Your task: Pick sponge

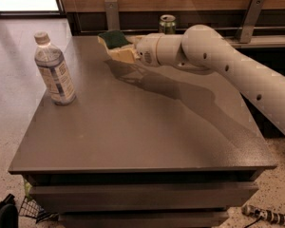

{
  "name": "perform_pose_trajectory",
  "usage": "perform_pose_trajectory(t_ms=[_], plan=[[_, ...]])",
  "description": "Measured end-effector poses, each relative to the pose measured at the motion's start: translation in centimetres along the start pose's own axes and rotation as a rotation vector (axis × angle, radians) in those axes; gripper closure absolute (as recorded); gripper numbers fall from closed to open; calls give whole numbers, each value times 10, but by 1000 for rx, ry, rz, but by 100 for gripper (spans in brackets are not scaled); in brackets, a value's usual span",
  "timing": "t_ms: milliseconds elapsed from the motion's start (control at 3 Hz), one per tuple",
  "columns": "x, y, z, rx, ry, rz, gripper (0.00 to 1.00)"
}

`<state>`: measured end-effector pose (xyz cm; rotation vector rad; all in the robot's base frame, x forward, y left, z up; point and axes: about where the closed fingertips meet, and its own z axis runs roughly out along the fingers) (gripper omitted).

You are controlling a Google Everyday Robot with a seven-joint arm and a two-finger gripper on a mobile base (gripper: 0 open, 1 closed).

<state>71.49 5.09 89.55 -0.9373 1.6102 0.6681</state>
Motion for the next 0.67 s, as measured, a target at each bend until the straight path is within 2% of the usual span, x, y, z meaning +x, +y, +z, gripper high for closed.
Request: perform_pose_trajectory(t_ms=[333, 667], plan=[[-25, -3, -50, 6, 14, -29, 100], [-51, -7, -94, -40, 10, -59, 100]])
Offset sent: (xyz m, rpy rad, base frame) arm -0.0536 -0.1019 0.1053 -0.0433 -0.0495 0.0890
